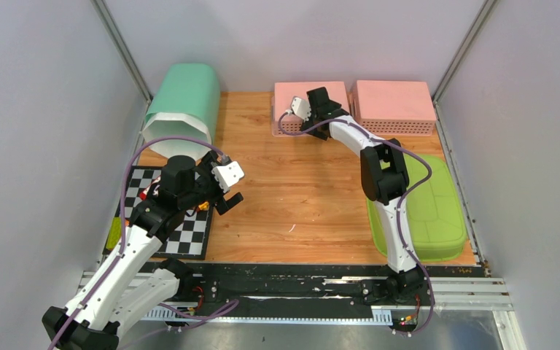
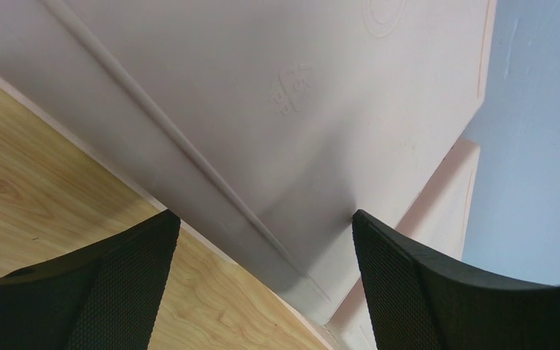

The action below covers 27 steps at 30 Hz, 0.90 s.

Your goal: Turn the large container upside down

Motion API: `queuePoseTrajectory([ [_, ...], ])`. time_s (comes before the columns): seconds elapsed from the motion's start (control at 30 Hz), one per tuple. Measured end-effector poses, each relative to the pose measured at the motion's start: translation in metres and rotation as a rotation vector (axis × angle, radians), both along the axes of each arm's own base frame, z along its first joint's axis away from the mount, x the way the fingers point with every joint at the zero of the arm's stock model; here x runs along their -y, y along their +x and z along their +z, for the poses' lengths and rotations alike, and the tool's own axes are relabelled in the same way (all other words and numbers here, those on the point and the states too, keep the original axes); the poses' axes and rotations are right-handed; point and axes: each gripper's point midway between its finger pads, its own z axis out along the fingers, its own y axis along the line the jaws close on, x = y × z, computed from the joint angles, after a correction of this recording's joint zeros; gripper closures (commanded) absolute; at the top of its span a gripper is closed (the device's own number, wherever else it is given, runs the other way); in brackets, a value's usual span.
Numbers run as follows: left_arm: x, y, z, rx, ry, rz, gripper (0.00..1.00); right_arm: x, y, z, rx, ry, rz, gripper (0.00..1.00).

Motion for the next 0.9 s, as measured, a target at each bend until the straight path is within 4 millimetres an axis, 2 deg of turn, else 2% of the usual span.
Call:
queuePoseTrajectory([
  [0.37,0.0,0.0,0.0,0.0,0.0,0.0,0.0,-0.001,-0.001,0.0,-0.002,0.014,0.001,0.06],
  [0.5,0.0,0.0,0.0,0.0,0.0,0.0,0.0,-0.001,-0.007,0.009,-0.002,0.027,0.006,0.04],
  [0.63,0.0,0.0,0.0,0.0,-0.001,-0.001,0.0,0.0,-0.02,0.037,0.02,0.07,0.01,0.04],
  [0.7,0.0,0.0,0.0,0.0,-0.001,-0.001,0.0,0.0,-0.03,0.058,0.041,0.107,0.013,0.03],
  [0.9,0.0,0.002,-0.001,-0.005,-0.004,0.006,0.0,0.003,-0.071,0.116,0.094,0.234,0.028,0.03],
])
